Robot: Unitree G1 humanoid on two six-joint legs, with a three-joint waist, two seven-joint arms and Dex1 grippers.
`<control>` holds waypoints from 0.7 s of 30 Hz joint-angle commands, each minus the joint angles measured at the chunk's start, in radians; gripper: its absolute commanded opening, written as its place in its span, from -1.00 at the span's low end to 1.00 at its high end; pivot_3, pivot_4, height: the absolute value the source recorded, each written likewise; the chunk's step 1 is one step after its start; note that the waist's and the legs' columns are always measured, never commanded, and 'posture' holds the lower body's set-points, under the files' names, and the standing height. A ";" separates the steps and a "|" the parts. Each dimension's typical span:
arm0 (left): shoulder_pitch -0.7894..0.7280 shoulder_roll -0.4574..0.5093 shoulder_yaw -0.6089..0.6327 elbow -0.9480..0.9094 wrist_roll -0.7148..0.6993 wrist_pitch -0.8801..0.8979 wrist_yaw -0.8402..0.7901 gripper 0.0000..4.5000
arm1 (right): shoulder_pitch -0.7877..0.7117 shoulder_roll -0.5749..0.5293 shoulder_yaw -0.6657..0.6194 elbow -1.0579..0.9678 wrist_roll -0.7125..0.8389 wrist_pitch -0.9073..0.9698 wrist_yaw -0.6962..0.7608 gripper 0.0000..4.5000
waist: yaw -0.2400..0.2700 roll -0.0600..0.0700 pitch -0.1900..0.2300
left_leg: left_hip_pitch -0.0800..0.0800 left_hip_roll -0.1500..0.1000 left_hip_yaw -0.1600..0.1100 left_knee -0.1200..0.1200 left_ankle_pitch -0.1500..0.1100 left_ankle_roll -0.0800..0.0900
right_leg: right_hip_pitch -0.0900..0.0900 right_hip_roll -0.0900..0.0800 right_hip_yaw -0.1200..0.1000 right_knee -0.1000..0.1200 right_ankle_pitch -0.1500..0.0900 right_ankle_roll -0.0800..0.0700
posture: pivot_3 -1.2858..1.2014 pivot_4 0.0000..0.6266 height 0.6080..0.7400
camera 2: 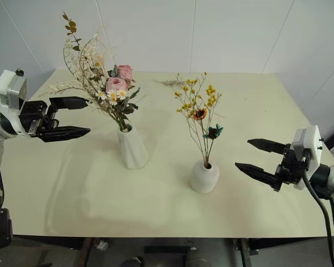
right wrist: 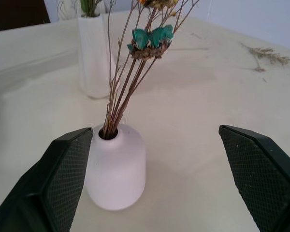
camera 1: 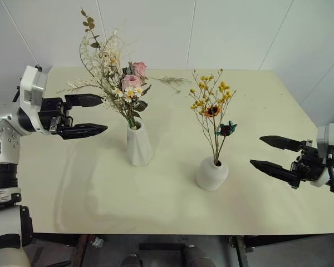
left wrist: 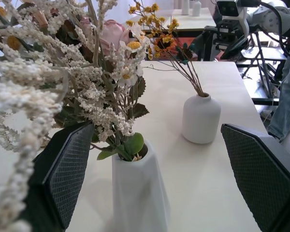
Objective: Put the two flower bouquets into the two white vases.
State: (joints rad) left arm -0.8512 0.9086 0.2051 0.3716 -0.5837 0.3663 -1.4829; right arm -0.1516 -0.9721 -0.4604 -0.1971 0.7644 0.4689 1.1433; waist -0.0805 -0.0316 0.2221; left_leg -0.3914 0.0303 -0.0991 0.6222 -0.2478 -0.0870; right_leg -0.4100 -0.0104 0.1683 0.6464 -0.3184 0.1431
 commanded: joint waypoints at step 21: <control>0.047 0.081 0.034 0.059 0.014 -0.032 -0.043 1.00 | -0.285 -0.166 0.082 0.326 -0.182 -0.171 0.245 0.99 | -0.004 0.002 0.001 | 0.000 0.000 0.000 -0.001 0.000 0.000 | -0.001 0.000 0.000 0.001 0.000 0.000 | 0.03 -0.52 1.00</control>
